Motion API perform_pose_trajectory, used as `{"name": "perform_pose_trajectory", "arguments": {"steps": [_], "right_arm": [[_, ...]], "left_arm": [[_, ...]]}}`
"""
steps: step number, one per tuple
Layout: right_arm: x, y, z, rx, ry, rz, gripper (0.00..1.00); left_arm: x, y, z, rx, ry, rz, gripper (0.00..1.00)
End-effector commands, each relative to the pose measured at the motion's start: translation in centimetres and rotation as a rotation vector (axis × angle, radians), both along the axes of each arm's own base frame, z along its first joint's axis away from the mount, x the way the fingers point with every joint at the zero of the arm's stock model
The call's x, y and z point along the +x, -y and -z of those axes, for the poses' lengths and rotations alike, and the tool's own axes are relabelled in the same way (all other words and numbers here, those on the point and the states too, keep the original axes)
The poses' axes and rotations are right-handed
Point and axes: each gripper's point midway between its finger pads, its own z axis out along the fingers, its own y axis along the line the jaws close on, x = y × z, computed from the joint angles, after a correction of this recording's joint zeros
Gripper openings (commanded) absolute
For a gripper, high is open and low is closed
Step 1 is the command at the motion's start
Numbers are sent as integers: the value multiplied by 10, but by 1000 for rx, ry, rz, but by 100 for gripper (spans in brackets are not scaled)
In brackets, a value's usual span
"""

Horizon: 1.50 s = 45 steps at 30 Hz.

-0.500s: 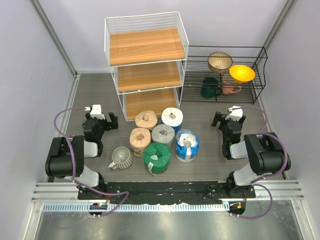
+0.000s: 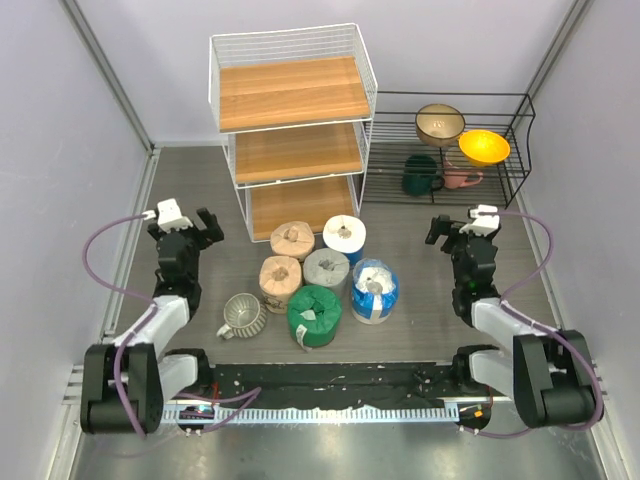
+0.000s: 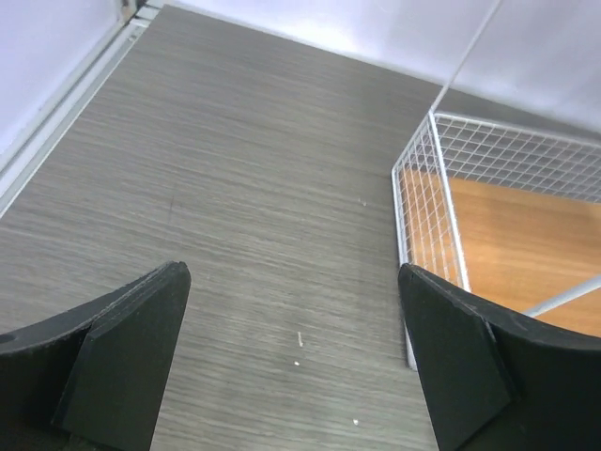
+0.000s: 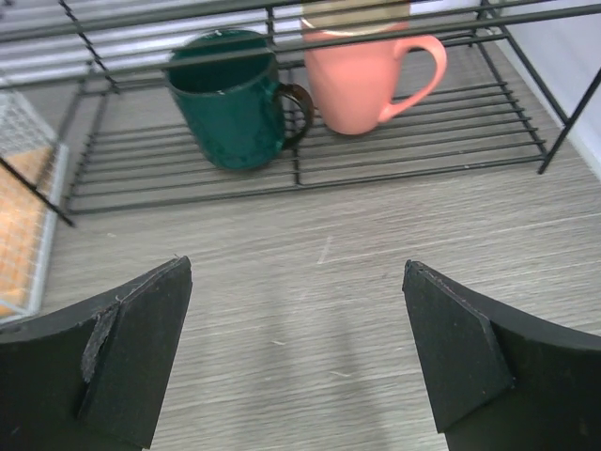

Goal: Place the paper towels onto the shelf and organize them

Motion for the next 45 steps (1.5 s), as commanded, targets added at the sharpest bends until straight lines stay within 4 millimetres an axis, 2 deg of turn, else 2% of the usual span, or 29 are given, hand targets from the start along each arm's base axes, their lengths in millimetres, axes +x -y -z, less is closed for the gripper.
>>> {"name": "perform_pose_trajectory", "arguments": {"steps": [1, 2, 3, 4, 6, 9, 12, 13, 14, 15, 16, 17, 18, 20, 22, 23, 24, 29, 33, 35, 41, 45], "right_arm": [[1, -12, -29, 107, 58, -42, 99], [-1, -15, -39, 124, 86, -53, 100], [-2, -17, -43, 164, 97, -57, 100], [-3, -18, -46, 185, 105, -58, 100], [-7, -21, -56, 236, 121, -64, 100], [-9, -17, -61, 280, 89, -28, 100], [-12, -11, -56, 295, -6, 27, 100], [-16, -10, -43, 291, -77, 49, 99], [-14, -8, -52, 297, -77, 61, 100], [-15, -7, -50, 287, -101, 68, 99], [-18, -6, -45, 280, -135, 72, 100], [-17, -7, -50, 280, -131, 70, 100], [-18, -7, -51, 281, -133, 69, 100], [-20, -8, -55, 302, -123, 67, 100], [-22, -9, -58, 321, -114, 69, 100], [-22, -8, -59, 344, -110, 80, 99], [-23, -8, -61, 356, -106, 86, 100], [-23, -12, -53, 364, -196, 90, 100], [-21, -16, -46, 368, -260, 82, 100], [-21, -16, -42, 379, -288, 92, 99], [-22, -23, -32, 405, -327, 73, 100], [-24, -24, -31, 416, -323, 73, 99]], "left_arm": [[-18, -4, 6, -113, -103, -77, 100], [-20, -1, 4, -125, -104, -63, 100], [-20, 2, -14, -157, -65, -54, 100], [-26, 3, -7, -174, -110, -60, 100], [-28, 6, -24, -199, -89, -51, 100], [-37, 14, -29, -235, -105, -19, 100], [-49, 11, -39, -303, -88, -63, 100], [-55, 11, -40, -321, -92, -76, 100], [-57, 13, -45, -356, -82, -78, 100], [-61, 14, -42, -371, -103, -82, 100], [-62, 16, -49, -391, -91, -77, 100], [-64, 18, -52, -417, -94, -75, 100], [-67, 19, -47, -432, -123, -82, 100], [-68, 20, -55, -473, -135, -95, 100], [-72, 23, -51, -478, -196, -97, 100], [-69, 25, -59, -476, -207, -83, 100], [-72, 30, -55, -474, -250, -66, 100], [-78, 41, -56, -465, -338, -5, 100], [-88, 68, -61, -499, -311, 158, 100], [-97, 89, -68, -532, -290, 253, 100], [-115, 99, -65, -538, -275, 280, 100], [-117, 109, -51, -533, -305, 290, 100]]}}
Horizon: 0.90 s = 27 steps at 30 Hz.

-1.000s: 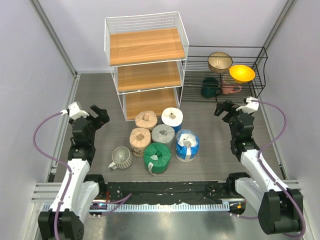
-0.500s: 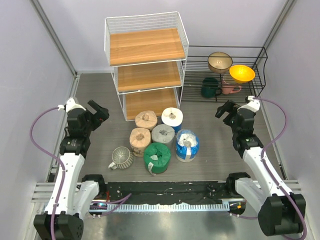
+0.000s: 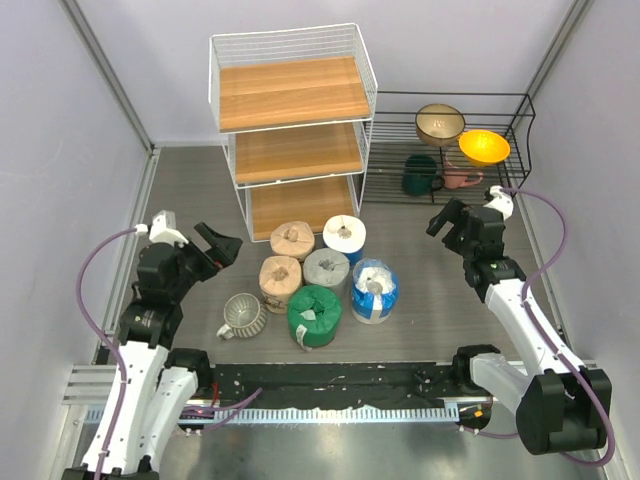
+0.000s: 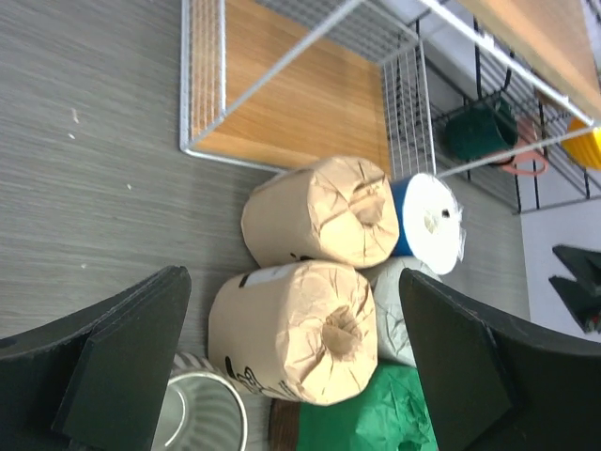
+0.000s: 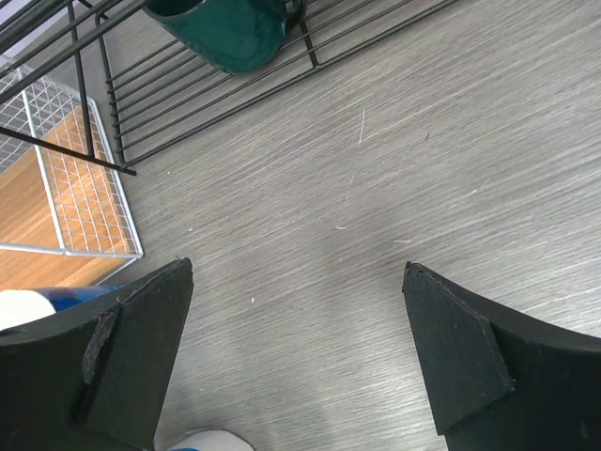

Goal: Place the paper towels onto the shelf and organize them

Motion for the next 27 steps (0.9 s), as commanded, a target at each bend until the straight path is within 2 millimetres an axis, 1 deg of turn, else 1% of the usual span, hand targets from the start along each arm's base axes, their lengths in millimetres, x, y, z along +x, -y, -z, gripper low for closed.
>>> {"name": "perform_pose_trajectory", "arguments": {"steps": [1, 2, 3, 5, 6, 7, 8, 9, 10, 13, 15, 19, 20, 23, 27], "right_arm": [[2, -3, -16, 33, 50, 1, 100], [1, -3, -15, 32, 48, 2, 100], [0, -2, -16, 31, 53, 5, 100], [-1, -2, -17, 31, 58, 5, 100], [-2, -2, -17, 31, 58, 3, 100], [-2, -2, -16, 30, 56, 6, 100], [-2, -1, -18, 30, 59, 7, 100], [-2, -1, -17, 26, 56, 11, 99], [-3, 0, -18, 23, 56, 13, 100], [-3, 1, -17, 20, 53, 16, 100], [-4, 1, -15, 19, 49, 15, 99], [-3, 1, -11, 18, 35, 20, 99], [-3, 1, -10, 19, 32, 21, 100], [-2, 1, -6, 20, 20, 20, 100], [-2, 4, -2, 6, 14, 29, 100]], "left_arm": [[-3, 17, 15, -9, -33, 43, 100], [0, 22, 21, 0, -54, 52, 100], [-1, 31, 23, 23, -54, 69, 100], [1, 41, 33, 69, -79, 76, 100], [4, 41, 34, 110, -75, 42, 100], [-2, 57, 36, 135, -76, 91, 100], [-3, 62, 38, 158, -78, 94, 100], [0, 62, 41, 190, -82, 65, 100], [-4, 68, 44, 206, -83, 80, 100], [-4, 64, 51, 231, -95, 53, 100], [-4, 62, 55, 242, -104, 45, 98], [-1, 57, 65, 295, -145, 21, 92], [-1, 57, 67, 304, -150, 19, 89], [0, 60, 71, 313, -157, 36, 83], [-1, 66, 76, 318, -165, 75, 79]]}}
